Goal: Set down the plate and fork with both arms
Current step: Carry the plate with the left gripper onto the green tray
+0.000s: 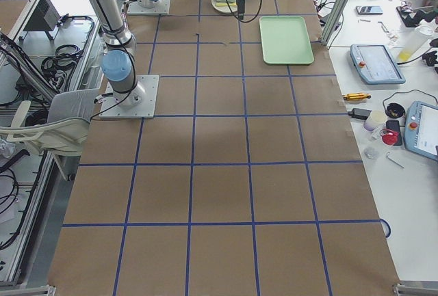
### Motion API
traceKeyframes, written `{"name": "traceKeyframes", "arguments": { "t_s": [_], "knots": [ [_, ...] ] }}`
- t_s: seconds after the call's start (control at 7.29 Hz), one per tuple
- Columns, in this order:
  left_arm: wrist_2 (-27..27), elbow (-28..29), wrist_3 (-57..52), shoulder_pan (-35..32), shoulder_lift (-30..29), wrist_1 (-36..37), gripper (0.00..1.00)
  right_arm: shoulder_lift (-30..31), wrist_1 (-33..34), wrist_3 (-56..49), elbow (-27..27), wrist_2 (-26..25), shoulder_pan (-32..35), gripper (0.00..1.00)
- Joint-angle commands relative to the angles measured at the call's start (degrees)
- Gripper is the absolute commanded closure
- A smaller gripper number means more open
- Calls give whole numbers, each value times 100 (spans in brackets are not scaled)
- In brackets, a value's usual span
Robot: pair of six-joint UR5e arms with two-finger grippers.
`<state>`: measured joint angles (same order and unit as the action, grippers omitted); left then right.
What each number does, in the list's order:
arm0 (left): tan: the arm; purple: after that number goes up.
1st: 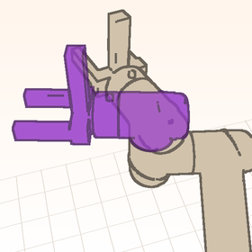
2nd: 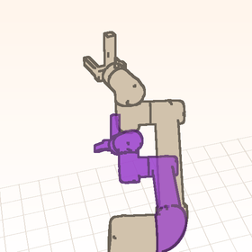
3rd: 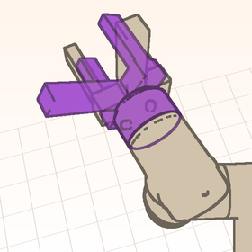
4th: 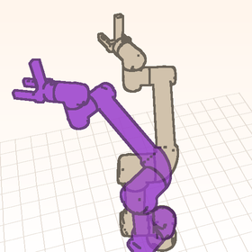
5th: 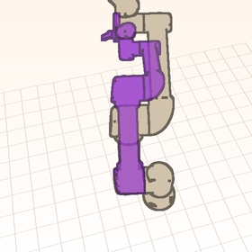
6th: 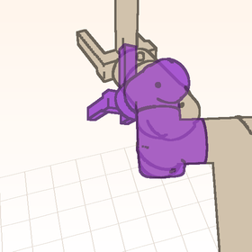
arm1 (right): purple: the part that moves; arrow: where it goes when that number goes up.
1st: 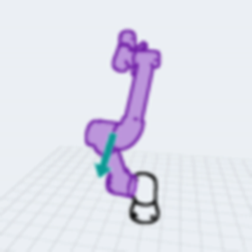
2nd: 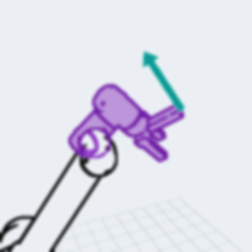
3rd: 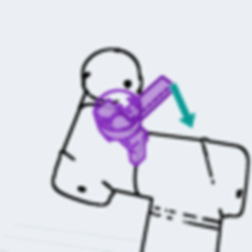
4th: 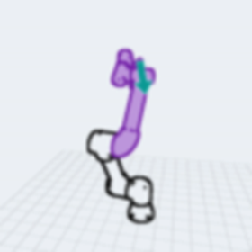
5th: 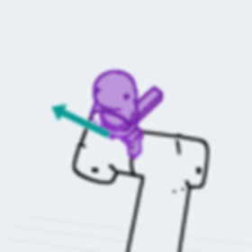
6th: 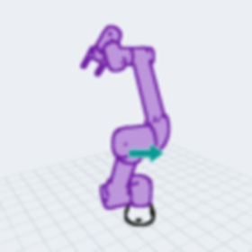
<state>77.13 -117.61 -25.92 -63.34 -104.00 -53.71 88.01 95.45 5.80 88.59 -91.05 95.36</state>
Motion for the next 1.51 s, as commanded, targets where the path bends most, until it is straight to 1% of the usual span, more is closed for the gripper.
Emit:
{"name": "traceKeyframes", "arguments": {
  "t_s": [0.0, 0.14, 0.27, 0.41, 0.55, 0.69, 0.82, 1.1, 1.23, 1.37],
  "knots": [
    [-1002, 1085, 357, -64, -180, -1163, 100, -3, 0, 0, 10, 0, 0, 0],
    [-1363, 1413, 664, -317, -364, -1185, 100, 6, 0, 0, 10, 0, 0, 0],
    [-1367, 1764, 1085, -755, -636, -1072, 100, 6, 0, 0, 10, 0, 0, 0],
    [-1289, 2429, 1219, -1212, -1100, -1010, 100, -3, 0, 0, 18, 0, 0, 0],
    [-1053, 3349, 1325, -1625, -1722, -1227, 100, -3, 0, 0, 18, 0, 0, 0],
    [-737, 4220, 1578, -1986, -2242, -1604, 100, -3, 0, 0, 18, 9, 0, 0],
    [-725, 4872, 1851, -2207, -2734, -1651, 100, 6, 0, 0, 18, 9, 0, 0],
    [-751, 5876, 2255, -2603, -3527, -1643, 100, 6, 0, 0, 18, 9, 9, 0],
    [-752, 6255, 2519, -2744, -3852, -1590, 100, 6, 0, 0, 18, 9, 9, 0],
    [-760, 6511, 2756, -2815, -4090, -1581, 100, 6, 0, 0, 27, 9, 9, 0]
  ]
}}
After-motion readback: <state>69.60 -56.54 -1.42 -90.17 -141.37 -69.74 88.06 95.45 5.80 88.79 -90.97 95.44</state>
